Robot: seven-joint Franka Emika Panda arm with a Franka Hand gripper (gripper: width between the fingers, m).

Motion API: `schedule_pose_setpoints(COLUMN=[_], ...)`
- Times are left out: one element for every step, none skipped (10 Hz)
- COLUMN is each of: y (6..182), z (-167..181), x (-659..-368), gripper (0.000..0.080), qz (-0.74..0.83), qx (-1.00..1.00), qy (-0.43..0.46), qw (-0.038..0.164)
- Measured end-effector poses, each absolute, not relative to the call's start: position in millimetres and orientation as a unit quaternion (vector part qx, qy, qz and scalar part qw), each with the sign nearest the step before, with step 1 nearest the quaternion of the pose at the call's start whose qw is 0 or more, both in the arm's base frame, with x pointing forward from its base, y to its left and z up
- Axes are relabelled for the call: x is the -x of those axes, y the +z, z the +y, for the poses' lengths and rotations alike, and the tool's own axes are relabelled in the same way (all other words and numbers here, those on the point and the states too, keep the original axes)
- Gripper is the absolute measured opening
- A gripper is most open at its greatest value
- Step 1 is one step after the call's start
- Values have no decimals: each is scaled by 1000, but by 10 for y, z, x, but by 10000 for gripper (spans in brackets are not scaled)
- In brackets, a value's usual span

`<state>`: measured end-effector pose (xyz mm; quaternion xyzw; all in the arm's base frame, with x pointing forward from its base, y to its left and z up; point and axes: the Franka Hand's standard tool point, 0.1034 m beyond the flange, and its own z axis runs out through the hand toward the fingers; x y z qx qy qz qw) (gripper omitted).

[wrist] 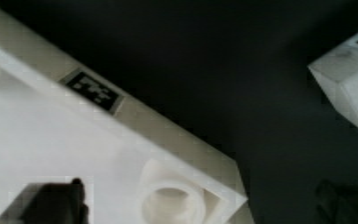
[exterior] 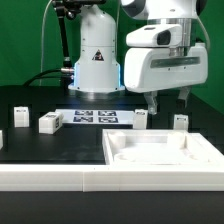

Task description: Assemble one leg

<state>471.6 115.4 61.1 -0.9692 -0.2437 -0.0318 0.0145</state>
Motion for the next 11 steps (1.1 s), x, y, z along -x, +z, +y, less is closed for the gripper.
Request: schedule_pose_setpoints(y=[611,611,608,594,563,559,551,545,546,545,544], z=[1160,1167,1179,1236,1299,1335,1335,1329,1344,1355,1374], x=[-4716,-4714,-4707,-4675,-4605,-4588,-4591,-4592,-4589,-4584,-4577], gripper=[649,649,649,649,649,649,649,649,649,649,649], qz=[-212,-188,-172,-113,-73,-32,2,51,83,113,143], qx=[977,982,984,992,996,998,998,997,995,992,988], qy=[-31,-30,-30,-40,-41,-38,-37,-34,-32,-30,-27], qw=[19,21,22,28,32,37,42,49,52,55,58])
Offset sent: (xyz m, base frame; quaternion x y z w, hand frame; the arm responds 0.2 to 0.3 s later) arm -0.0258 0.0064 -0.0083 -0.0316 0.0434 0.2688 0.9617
